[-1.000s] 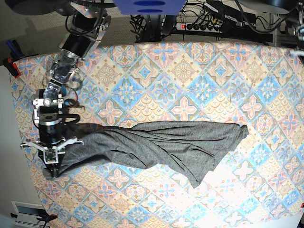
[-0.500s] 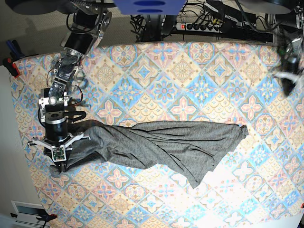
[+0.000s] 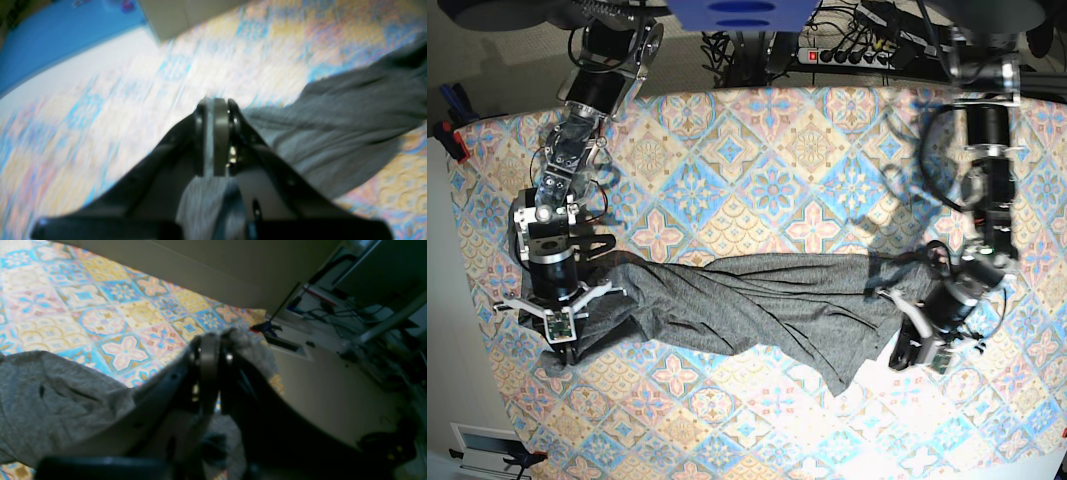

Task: Layout the t-shirt on the table in an organized manner, then fold the t-shirt properly
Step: 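Move the left gripper to the shirt's free end and grasp it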

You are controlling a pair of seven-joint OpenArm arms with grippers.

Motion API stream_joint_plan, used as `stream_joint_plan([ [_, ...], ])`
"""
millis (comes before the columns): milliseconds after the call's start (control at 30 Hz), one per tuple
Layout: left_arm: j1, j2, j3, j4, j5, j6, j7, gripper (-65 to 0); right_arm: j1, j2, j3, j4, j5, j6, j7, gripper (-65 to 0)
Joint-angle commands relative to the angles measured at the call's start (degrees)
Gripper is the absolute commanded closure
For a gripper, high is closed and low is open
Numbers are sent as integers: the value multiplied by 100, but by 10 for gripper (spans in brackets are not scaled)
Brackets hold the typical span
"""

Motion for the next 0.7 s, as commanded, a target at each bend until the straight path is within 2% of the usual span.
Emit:
stream_joint_plan([
  [0, -316, 118, -35, 178, 303, 237, 126, -38, 123, 42, 28, 117, 62, -73, 159, 0],
  [67, -913, 636, 149, 160, 1244, 527, 970, -65, 106, 59, 37, 117, 71, -73, 159, 0],
  [133, -1318, 1093, 396, -182, 2184, 589, 1524, -116, 97, 59, 37, 126, 71, -73, 159, 0],
  [200, -1494, 1454, 598, -464, 3028, 589, 1374, -168, 97, 68, 37, 117, 71, -73, 159, 0],
  [333, -1520, 1955, 721, -1176, 4171, 580, 451, -234, 106, 68, 37, 100, 71, -73, 159, 0],
  [433, -1705, 2104, 659, -2046, 4461, 580, 126, -239, 106, 68, 37, 100, 71, -73, 176, 0],
  [533, -1881, 2113, 413, -2916, 4321, 580, -24, -239, 97, 77, 37, 100, 71, -73, 176, 0],
  [667, -1942, 2078, -88, -3637, 4241, 580, -718, -241, 88, 86, 46, 91, 71, -64, 176, 0],
])
